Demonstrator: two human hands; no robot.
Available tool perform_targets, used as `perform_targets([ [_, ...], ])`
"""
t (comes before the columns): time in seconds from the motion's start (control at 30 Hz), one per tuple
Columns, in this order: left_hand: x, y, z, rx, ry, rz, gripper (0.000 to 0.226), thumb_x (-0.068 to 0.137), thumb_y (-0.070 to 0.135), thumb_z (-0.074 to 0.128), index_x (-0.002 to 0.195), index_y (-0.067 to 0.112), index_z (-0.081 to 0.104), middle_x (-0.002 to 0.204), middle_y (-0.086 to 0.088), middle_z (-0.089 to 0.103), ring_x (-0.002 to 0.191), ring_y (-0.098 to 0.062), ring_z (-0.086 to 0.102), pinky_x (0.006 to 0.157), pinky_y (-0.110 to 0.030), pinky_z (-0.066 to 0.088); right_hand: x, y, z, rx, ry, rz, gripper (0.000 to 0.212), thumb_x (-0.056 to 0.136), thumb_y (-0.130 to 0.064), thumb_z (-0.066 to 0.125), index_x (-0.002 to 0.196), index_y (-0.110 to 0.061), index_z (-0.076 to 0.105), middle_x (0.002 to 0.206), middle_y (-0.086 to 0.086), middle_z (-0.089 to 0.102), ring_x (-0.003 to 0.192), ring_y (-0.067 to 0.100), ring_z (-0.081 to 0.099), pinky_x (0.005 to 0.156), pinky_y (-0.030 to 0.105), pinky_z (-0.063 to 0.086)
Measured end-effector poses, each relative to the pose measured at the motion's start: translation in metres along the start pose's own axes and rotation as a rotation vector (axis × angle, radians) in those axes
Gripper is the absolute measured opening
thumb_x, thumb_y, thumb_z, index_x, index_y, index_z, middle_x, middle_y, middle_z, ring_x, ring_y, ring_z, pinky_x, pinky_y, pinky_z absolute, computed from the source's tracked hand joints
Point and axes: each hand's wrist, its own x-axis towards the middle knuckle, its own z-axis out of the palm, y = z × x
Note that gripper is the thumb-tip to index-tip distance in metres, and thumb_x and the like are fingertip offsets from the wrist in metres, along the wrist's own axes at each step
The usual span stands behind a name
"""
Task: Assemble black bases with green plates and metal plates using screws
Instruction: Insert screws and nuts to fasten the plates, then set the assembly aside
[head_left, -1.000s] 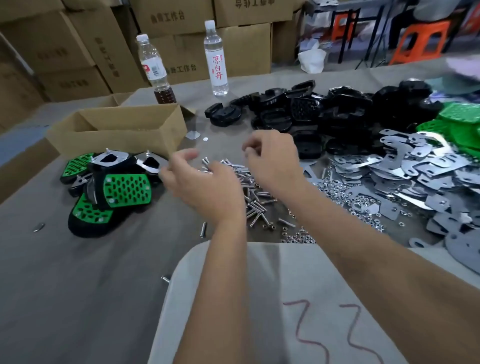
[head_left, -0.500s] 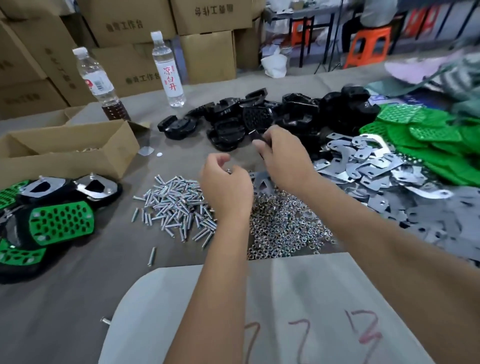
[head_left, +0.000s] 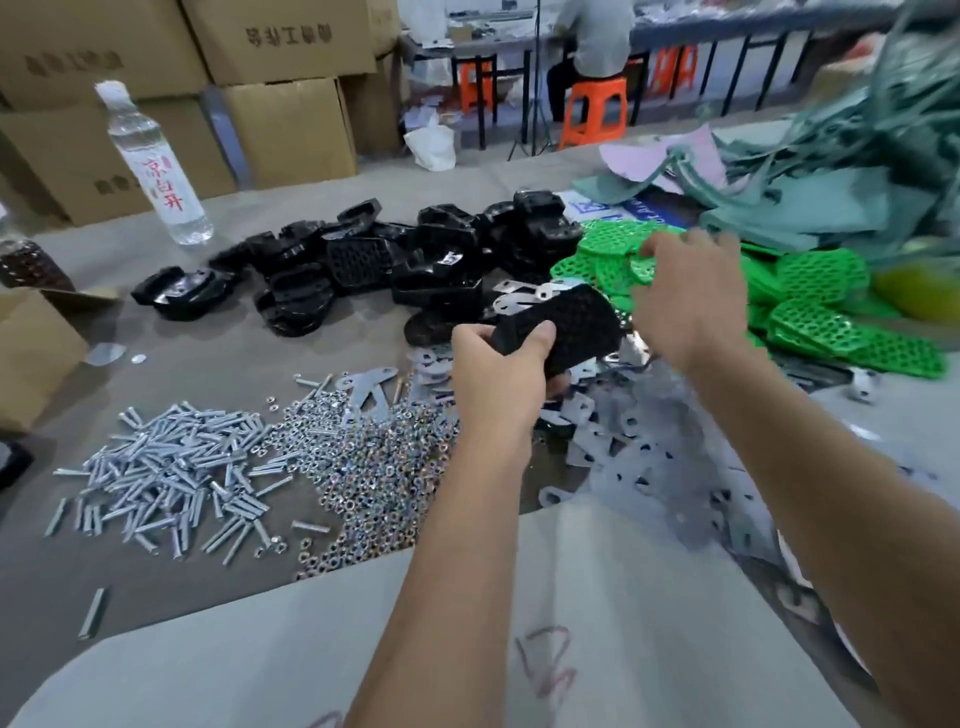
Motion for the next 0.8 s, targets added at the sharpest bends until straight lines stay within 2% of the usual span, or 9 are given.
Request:
perform_targets([
  [0.1, -0.003, -0.006, 0.014, -0.003, -0.062, -0.017, 0.021, 0.097, 0.013, 0.072, 0.104, 0.010, 0.053, 0.106, -0.009, 0.062, 0.055, -0.012, 0.070, 0.053, -0.025, 0.058, 0.013, 0.025, 0.015, -0.020, -0.185, -0.006, 0.057, 0.098, -0.008, 0.057, 0.153, -0.009, 0.040, 0.150, 0.023, 0.047, 0.143, 0.043, 0.038, 0.114, 0.049, 0.038],
  [0.23, -0.002, -0.010, 0.013, 0.046, -0.071, -0.021, 0.015, 0.098, 0.015, 0.070, 0.103, 0.011, 0.056, 0.104, -0.007, 0.063, 0.048, -0.007, 0.067, 0.055, -0.029, 0.061, 0.016, 0.028, 0.022, -0.128, -0.005, -0.007, 0.033, 0.089, 0.001, 0.061, 0.122, -0.007, 0.065, 0.111, 0.023, 0.069, 0.109, 0.045, 0.063, 0.086, 0.048, 0.053],
  [0.3, -0.002, -0.009, 0.008, 0.030, -0.071, -0.030, 0.014, 0.099, 0.015, 0.069, 0.102, 0.012, 0.055, 0.105, -0.009, 0.064, 0.051, -0.013, 0.068, 0.054, -0.030, 0.060, 0.020, 0.031, 0.020, -0.177, 0.043, -0.013, 0.027, 0.090, 0.001, 0.062, 0.114, -0.005, 0.070, 0.108, 0.023, 0.068, 0.107, 0.044, 0.063, 0.084, 0.047, 0.054],
  [0.37, -0.002, -0.008, 0.003, 0.021, -0.061, -0.031, 0.015, 0.099, 0.015, 0.068, 0.105, 0.010, 0.055, 0.109, -0.014, 0.066, 0.058, -0.021, 0.071, 0.051, -0.028, 0.057, 0.024, 0.036, 0.022, -0.135, 0.014, -0.025, 0.026, 0.100, -0.017, 0.060, 0.121, -0.004, 0.070, 0.123, 0.025, 0.061, 0.122, 0.043, 0.052, 0.098, 0.050, 0.050],
  [0.43, -0.001, -0.007, -0.002, 0.010, -0.053, -0.036, 0.016, 0.100, 0.015, 0.066, 0.109, 0.008, 0.056, 0.113, -0.018, 0.068, 0.068, -0.029, 0.072, 0.050, -0.025, 0.054, 0.025, 0.038, 0.022, -0.066, -0.097, -0.002, 0.046, 0.106, -0.041, 0.053, 0.127, -0.003, 0.067, 0.136, 0.027, 0.052, 0.132, 0.044, 0.042, 0.108, 0.052, 0.041],
  [0.53, -0.001, -0.007, -0.005, -0.024, -0.049, -0.062, 0.026, 0.102, 0.016, 0.062, 0.123, 0.005, 0.054, 0.119, -0.021, 0.067, 0.064, -0.027, 0.073, 0.052, -0.027, 0.056, 0.024, 0.034, 0.018, -0.019, -0.127, -0.012, 0.060, 0.102, -0.054, 0.057, 0.109, 0.004, 0.072, 0.111, 0.026, 0.064, 0.108, 0.040, 0.059, 0.095, 0.048, 0.051],
  [0.63, 0.000, -0.007, -0.006, -0.037, -0.033, -0.080, 0.029, 0.104, 0.020, 0.058, 0.126, 0.002, 0.053, 0.116, -0.023, 0.067, 0.057, -0.027, 0.071, 0.056, -0.033, 0.060, 0.019, 0.027, 0.007, 0.188, -0.172, 0.045, 0.060, 0.093, -0.052, 0.072, 0.083, 0.007, 0.073, 0.063, 0.012, 0.053, 0.058, 0.027, 0.049, 0.056, 0.030, 0.044],
  [0.73, -0.001, -0.005, -0.014, -0.042, -0.004, -0.053, 0.018, 0.106, 0.022, 0.055, 0.105, 0.004, 0.056, 0.102, -0.018, 0.068, 0.054, -0.027, 0.070, 0.055, -0.035, 0.059, 0.010, 0.015, -0.007, 0.403, -0.036, 0.112, 0.037, 0.092, -0.041, 0.078, 0.096, -0.006, 0.066, 0.086, 0.006, 0.057, 0.079, 0.024, 0.055, 0.075, 0.035, 0.050],
  [0.8, -0.003, -0.002, -0.026, -0.032, 0.037, -0.032, 0.018, 0.105, 0.022, 0.055, 0.098, 0.006, 0.056, 0.098, -0.017, 0.069, 0.052, -0.026, 0.070, 0.054, -0.035, 0.061, -0.008, -0.005, -0.019, 0.784, 0.104, 0.181, 0.031, 0.095, -0.034, 0.076, 0.107, -0.008, 0.064, 0.099, -0.002, 0.059, 0.085, 0.023, 0.064, 0.076, 0.036, 0.057],
])
